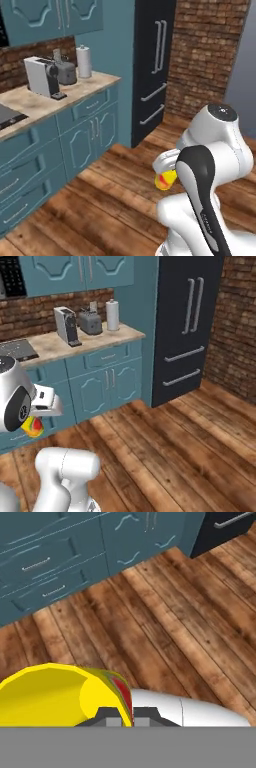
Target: Pick the cup and bowl from the counter and place them on the counter next to the sink.
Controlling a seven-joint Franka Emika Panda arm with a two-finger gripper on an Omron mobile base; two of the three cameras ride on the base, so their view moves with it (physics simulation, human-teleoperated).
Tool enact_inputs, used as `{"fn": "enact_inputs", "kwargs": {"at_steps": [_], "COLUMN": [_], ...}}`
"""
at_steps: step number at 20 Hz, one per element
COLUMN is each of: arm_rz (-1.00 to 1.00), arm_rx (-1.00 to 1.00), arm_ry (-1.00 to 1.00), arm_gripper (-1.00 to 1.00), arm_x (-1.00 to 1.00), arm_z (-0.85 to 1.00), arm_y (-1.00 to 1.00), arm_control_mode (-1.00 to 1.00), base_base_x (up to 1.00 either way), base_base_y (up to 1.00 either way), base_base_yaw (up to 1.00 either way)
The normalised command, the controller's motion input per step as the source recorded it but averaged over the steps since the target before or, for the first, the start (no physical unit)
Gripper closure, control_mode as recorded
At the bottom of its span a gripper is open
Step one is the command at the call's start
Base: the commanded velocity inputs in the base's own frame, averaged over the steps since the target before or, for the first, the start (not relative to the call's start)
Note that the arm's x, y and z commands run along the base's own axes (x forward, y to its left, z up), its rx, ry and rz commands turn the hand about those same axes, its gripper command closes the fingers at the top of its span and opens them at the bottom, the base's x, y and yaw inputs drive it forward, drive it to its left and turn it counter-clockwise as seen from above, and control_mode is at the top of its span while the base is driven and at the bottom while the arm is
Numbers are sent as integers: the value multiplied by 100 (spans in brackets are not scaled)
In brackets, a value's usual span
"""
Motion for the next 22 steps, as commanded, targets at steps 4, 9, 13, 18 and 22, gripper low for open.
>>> {"fn": "enact_inputs", "kwargs": {"at_steps": [4, 9, 13, 18, 22], "arm_rz": [0, 0, 0, 0, 0], "arm_rx": [0, 0, 0, 0, 0], "arm_ry": [0, 0, 0, 0, 0], "arm_gripper": [100, 100, 100, 100, 100], "arm_x": [0, 0, 0, 0, 0], "arm_z": [0, 0, 0, 0, 0], "arm_y": [0, 0, 0, 0, 0], "arm_control_mode": [100, 100, 100, 100, 100], "base_base_x": [-27, -19, -11, -14, -16], "base_base_y": [-11, -3, 0, 0, 0], "base_base_yaw": [-57, -57, -60, -63, -65]}}
